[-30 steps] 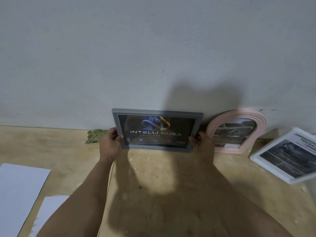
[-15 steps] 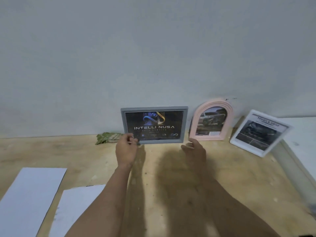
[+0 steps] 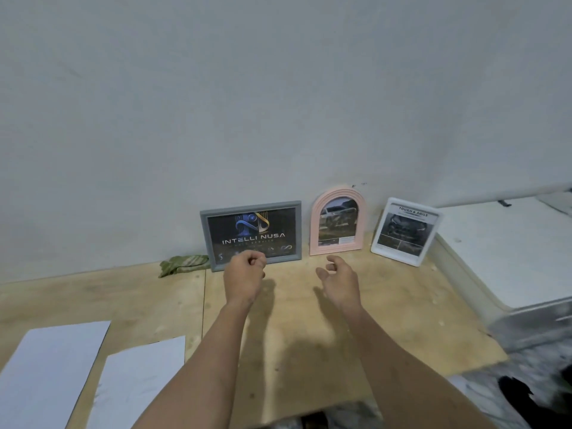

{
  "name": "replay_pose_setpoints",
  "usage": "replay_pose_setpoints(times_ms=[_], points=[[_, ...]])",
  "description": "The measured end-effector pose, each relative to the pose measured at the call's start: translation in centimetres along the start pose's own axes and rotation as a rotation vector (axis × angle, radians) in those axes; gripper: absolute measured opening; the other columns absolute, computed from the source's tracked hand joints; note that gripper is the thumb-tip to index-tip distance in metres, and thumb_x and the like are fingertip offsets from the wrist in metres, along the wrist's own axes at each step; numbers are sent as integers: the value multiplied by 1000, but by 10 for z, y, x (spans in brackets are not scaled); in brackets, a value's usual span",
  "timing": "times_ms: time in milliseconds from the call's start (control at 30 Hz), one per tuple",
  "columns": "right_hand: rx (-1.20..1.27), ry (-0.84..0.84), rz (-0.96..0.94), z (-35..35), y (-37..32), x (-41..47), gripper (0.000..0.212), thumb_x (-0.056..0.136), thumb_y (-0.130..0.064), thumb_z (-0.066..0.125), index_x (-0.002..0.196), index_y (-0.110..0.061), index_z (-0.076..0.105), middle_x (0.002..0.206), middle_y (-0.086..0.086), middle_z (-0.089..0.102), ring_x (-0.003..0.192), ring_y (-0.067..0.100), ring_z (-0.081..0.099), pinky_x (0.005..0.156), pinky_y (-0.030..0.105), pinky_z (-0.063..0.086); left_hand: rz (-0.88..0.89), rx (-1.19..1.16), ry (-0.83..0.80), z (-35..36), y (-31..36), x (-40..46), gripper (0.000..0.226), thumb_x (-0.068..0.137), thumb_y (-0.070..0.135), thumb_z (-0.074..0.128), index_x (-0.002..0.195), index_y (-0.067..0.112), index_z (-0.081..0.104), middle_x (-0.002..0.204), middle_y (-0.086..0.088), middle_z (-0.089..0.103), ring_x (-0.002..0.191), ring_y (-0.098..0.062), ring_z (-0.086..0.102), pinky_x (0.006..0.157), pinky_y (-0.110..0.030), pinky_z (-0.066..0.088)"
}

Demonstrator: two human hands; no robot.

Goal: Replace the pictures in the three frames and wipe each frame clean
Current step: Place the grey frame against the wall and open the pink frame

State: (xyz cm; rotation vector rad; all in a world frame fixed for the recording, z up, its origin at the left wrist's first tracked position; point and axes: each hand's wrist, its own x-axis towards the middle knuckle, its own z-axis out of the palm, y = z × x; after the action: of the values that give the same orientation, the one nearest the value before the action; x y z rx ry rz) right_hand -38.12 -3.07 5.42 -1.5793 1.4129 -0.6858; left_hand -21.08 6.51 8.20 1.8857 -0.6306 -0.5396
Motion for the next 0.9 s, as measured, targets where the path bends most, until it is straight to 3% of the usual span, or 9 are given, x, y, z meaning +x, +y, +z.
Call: replay_pose_setpoints(times_ms=[67,167,333,467,533,633,700,800,900], points=[[2,16,21,-12,3,24,44,89,-25,65,131,-20,54,122,4,62,99,24,63,89,44,54,6,17,-25,21,6,13,23,92,16,64,72,28,67,75,6,72,71,-23,72,73,-37,57],[-57,15,43,-32,12,77,46,90,-23,64,134,-15,51,127,9,60,110,26,59,92,31,45,-10,39,-61,64,14,45,19,90,16,65,75,27,69,74,8,72,73,-20,71,74,-33,56],[-118,-35,56,-50,22,178,57,88,-22,65,138,-7,42,134,15,53,123,30,51,96,33,40,-35,18,-58,136,28,107,13,87,12,70,95,22,66,65,6,63,66,-21,68,74,-42,60],[-162,-29,57,-55,32,256,61,92,-24,60,144,-10,30,144,11,41,132,31,41,104,43,39,-110,10,-31,195,29,157,18,88,28,68,105,26,63,77,1,69,65,-24,71,73,-46,61],[-172,17,22,-57,37,279,45,94,-18,55,134,-10,37,133,11,49,122,30,48,93,41,44,-166,-23,-33,216,30,166,15,91,29,66,105,25,62,78,-3,71,57,-22,68,62,-40,61],[-87,-25,77,-61,43,296,30,93,-13,50,123,-15,48,113,6,60,103,27,59,84,42,51,-218,-80,-43,239,32,169,10,97,21,63,107,17,61,63,0,66,41,-12,58,39,-25,48],[-70,-79,73,-62,48,300,26,92,-12,49,118,-16,54,104,5,64,96,26,63,83,42,54,-244,-111,-15,245,31,169,8,99,21,61,106,17,61,57,2,63,37,-8,55,39,-25,47],[-58,-67,52,-71,55,299,22,88,-15,55,107,-21,63,96,2,69,90,23,65,83,44,55,-284,-150,-7,246,31,170,12,98,20,61,108,14,62,61,3,64,43,-9,58,52,-36,56],[-88,-75,-20,-89,57,283,19,84,-12,62,100,-19,69,92,0,71,87,21,67,78,36,55,-329,-286,-54,240,35,165,11,98,11,60,107,5,59,65,-4,61,41,-10,56,44,-29,49]])
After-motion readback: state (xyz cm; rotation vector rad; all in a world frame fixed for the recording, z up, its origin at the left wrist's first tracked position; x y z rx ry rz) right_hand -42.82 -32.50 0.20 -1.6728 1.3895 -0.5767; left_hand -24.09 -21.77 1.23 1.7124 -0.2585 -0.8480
